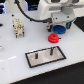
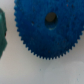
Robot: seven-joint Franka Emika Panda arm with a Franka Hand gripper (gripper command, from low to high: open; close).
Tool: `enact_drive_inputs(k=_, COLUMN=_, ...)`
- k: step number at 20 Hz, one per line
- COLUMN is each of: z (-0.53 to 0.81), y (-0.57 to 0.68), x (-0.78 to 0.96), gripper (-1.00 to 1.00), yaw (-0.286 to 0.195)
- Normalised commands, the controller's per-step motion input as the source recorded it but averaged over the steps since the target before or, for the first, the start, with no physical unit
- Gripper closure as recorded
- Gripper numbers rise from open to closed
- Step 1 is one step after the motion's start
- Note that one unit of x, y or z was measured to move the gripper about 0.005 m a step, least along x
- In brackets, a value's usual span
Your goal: Insert the blue gear onto the right peg, followed by the red gear
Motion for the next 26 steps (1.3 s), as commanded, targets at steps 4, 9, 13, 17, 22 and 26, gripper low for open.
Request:
enact_drive_inputs(k=4, z=-0.17, y=0.03, x=-0.17, gripper=1.00, yaw=0.000)
enact_drive_inputs(k=9, z=-0.08, y=-0.03, x=-0.16, gripper=1.00, yaw=0.000)
enact_drive_inputs(k=13, z=0.22, y=0.00, x=0.09, gripper=1.00, yaw=0.000)
enact_drive_inputs(k=17, z=0.60, y=-0.03, x=0.33, gripper=1.00, yaw=0.000)
enact_drive_inputs(k=22, z=0.60, y=-0.10, x=0.54, gripper=1.00, yaw=0.000)
enact_drive_inputs(k=26, z=0.55, y=-0.16, x=0.67, gripper=1.00, yaw=0.000)
